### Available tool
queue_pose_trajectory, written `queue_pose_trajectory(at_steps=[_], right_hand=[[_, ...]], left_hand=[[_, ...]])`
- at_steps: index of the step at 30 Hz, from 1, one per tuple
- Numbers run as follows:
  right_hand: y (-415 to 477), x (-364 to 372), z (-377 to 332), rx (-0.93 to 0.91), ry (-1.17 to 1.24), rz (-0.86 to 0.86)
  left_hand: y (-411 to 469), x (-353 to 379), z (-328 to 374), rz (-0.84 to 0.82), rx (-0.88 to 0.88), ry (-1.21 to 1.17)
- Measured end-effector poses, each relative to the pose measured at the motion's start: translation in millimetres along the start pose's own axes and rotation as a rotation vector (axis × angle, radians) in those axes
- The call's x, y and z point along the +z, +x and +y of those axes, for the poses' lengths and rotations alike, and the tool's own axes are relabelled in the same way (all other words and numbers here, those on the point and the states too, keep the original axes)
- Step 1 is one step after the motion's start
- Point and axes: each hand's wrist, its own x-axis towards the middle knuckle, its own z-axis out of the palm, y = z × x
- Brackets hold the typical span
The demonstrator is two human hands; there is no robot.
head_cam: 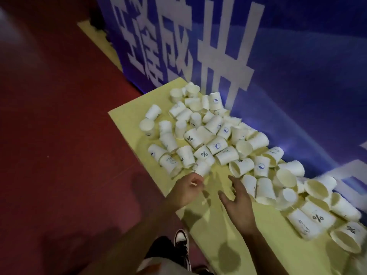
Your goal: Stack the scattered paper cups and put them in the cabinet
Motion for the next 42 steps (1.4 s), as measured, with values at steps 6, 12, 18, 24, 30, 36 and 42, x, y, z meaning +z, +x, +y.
queue_pose_trajectory(at_steps=[6, 12, 18, 24, 30, 36, 42], right_hand=[[24, 70, -48, -0.132, -0.030, -0.142], [66, 137, -68, -0.129, -0.170, -0.188], [81, 186, -66, 0.020, -0.274, -0.126], [97, 204, -63, 0.133, -0.357, -0.073], [96, 221, -46, 0.126, -0.445, -0.048], [96, 219, -48, 0.123, -0.430, -0.019], [90, 200, -58, 0.166, -0.308, 0.032]], left_hand=[[-13, -72, -38, 0.134, -0.060, -0.144], [51, -124, -78, 0.194, -0.010, 0.081], [121, -160, -106, 0.110, 0.095, 0.415], [150, -170, -104, -0.065, 0.235, 0.595], [169, -172, -108, -0.208, 0.297, 0.823], [174, -171, -116, -0.155, 0.382, 0.862], [168, -165, -112, -0.098, 0.393, 0.773]])
